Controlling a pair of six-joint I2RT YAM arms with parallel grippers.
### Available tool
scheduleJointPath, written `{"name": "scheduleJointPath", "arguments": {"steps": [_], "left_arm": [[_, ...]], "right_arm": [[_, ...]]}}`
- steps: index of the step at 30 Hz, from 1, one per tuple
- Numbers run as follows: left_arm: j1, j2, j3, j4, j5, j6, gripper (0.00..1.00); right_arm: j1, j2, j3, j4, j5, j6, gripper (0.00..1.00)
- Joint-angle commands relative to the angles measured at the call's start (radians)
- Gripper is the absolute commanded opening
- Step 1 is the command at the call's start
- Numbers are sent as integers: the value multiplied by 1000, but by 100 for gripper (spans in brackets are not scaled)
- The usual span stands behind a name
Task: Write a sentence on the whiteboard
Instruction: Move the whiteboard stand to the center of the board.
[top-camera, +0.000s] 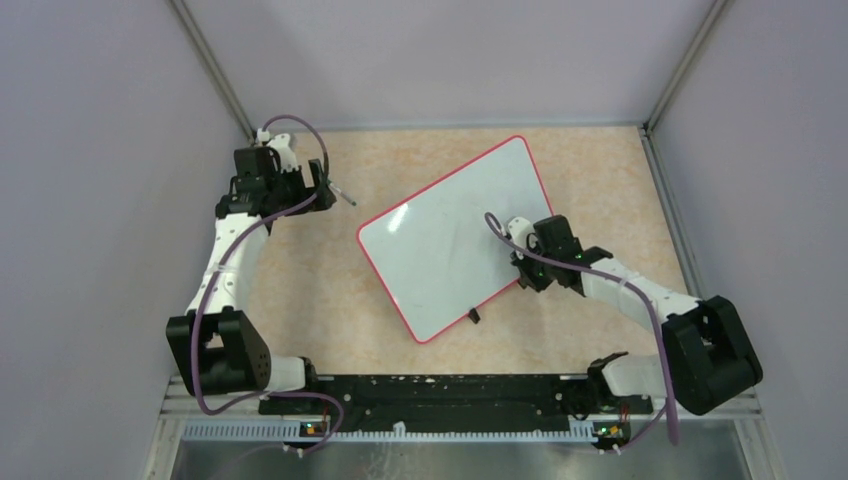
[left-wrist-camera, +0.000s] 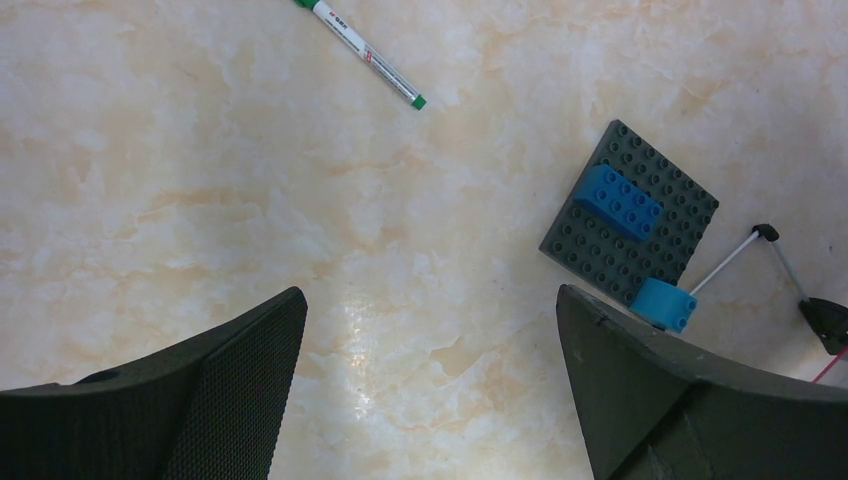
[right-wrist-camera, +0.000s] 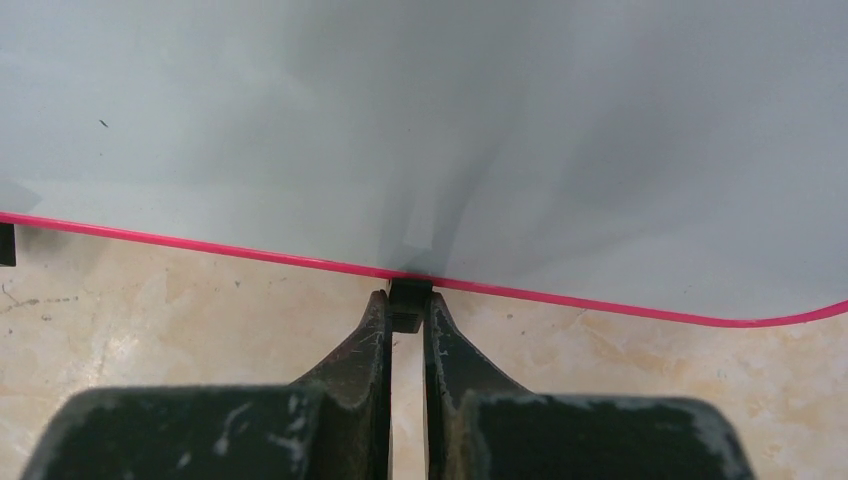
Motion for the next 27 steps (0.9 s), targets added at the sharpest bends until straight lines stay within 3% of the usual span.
{"name": "scheduleJointPath", "arguments": {"steps": [1,14,18,23,27], "left_arm": [[5,-9,-6,48,-13,-20,99],[5,8,-18,37,-15,-15,99],[5,30,-18,35,-22,-16,99],[5,85,-19,59,9,-23,99],[4,172,2,90,-52,-90,99]], "right_arm": [[0,-88,-40,-68,-22,-81,0],[39,-103,-35,-174,-102,-128,0],[55,-136,-31,-188,-124,-131,18],[55,-196,-7,-200,-132,-110,51],[55,-254,27,-220,-142,-102,65]]}}
